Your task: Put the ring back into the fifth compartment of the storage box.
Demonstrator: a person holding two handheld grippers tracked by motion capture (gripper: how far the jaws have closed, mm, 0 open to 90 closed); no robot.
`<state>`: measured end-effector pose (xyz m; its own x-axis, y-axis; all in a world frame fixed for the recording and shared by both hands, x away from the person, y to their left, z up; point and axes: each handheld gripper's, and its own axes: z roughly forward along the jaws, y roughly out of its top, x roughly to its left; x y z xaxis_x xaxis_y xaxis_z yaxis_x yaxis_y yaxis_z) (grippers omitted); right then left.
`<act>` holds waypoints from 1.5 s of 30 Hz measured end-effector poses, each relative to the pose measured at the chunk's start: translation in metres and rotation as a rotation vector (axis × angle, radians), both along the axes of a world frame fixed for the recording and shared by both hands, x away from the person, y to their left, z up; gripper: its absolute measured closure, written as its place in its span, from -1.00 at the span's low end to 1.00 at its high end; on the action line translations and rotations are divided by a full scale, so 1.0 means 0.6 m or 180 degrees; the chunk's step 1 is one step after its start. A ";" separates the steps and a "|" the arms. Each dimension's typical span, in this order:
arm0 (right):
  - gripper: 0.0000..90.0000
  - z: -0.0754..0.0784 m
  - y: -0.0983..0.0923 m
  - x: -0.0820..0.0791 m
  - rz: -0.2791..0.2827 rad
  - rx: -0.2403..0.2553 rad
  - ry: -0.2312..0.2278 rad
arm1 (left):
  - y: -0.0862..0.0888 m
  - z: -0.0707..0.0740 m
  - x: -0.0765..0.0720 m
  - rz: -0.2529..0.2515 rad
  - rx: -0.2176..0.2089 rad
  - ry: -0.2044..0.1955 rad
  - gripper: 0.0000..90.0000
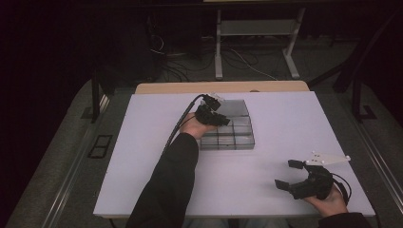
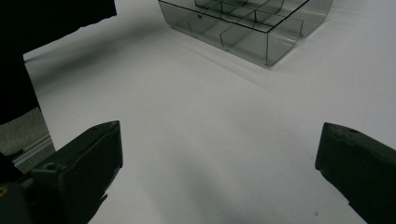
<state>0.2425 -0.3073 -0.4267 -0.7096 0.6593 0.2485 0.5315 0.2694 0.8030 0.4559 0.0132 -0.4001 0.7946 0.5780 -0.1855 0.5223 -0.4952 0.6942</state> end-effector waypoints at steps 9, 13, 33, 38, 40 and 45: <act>-0.99 0.000 -0.003 -0.001 -0.0005 0.0006 0.0000 | -0.002 -0.018 0.009 -0.0023 0.0137 0.0058 0.57; -0.99 0.000 -0.004 0.000 -0.0004 0.0005 -0.0001 | -0.003 -0.022 0.014 -0.0008 0.0142 0.0068 0.57; -0.99 -0.001 -0.004 0.000 -0.0003 -0.0003 -0.0003 | -0.008 -0.015 -0.001 0.0053 0.0246 0.0269 -0.17; -0.99 -0.001 -0.004 0.000 -0.0002 -0.0001 -0.0005 | -0.005 -0.002 -0.008 -0.0081 0.0167 0.0306 -0.36; -0.99 -0.001 -0.003 0.000 0.0001 -0.0002 -0.0004 | -0.006 0.003 -0.014 -0.0118 0.0199 0.0327 -0.47; -0.99 -0.001 -0.002 0.000 0.0007 -0.0010 0.0004 | -0.009 0.014 -0.029 -0.0236 0.0290 0.0309 -0.70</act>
